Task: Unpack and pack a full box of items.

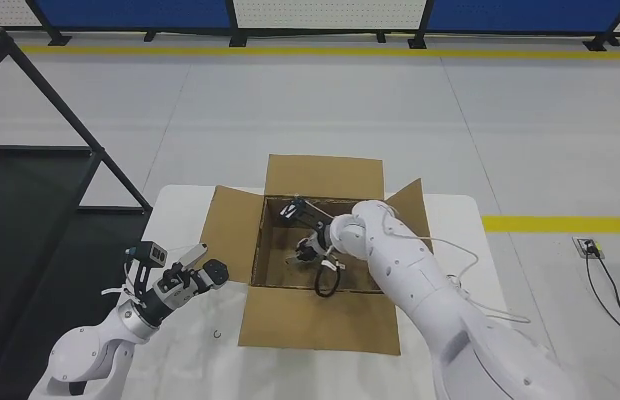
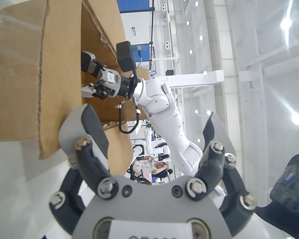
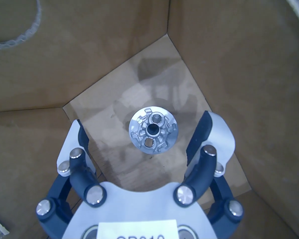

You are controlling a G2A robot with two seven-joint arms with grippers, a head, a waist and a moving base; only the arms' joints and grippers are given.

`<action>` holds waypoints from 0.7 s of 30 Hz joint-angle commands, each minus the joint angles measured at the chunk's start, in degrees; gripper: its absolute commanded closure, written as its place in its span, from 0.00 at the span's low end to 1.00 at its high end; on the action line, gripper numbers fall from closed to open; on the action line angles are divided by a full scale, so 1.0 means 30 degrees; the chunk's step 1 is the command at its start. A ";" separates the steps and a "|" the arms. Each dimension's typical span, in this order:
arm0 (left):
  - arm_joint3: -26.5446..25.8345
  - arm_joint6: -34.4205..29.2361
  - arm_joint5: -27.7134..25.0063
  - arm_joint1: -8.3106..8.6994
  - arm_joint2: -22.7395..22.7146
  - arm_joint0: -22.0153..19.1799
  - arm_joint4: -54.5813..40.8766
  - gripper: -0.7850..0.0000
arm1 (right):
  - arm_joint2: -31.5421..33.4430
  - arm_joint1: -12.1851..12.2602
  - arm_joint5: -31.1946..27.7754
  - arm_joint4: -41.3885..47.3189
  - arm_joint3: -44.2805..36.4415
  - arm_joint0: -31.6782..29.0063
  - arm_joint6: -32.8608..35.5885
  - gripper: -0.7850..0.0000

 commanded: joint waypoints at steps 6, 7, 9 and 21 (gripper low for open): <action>0.0000 0.0000 0.0000 0.0000 0.0000 0.0000 0.0000 0.00 | 0.0124 0.0572 -0.1047 -0.1038 -0.1185 -0.0373 -0.1772 0.00; 0.0000 0.0000 0.0000 0.0000 0.0000 0.0000 0.0000 0.00 | 0.0155 0.0680 -0.1115 -0.1217 -0.1466 -0.0447 -0.2027 0.00; 0.0000 0.0000 0.0000 0.0000 0.0000 0.0000 0.0000 0.00 | 0.0240 0.0938 -0.1232 -0.1617 -0.2131 -0.0639 -0.2610 0.00; 0.0000 0.0000 0.0000 0.0000 0.0000 0.0000 0.0000 0.00 | 0.2435 0.3826 -0.0269 -0.4432 -0.9571 -0.3249 -0.4034 0.00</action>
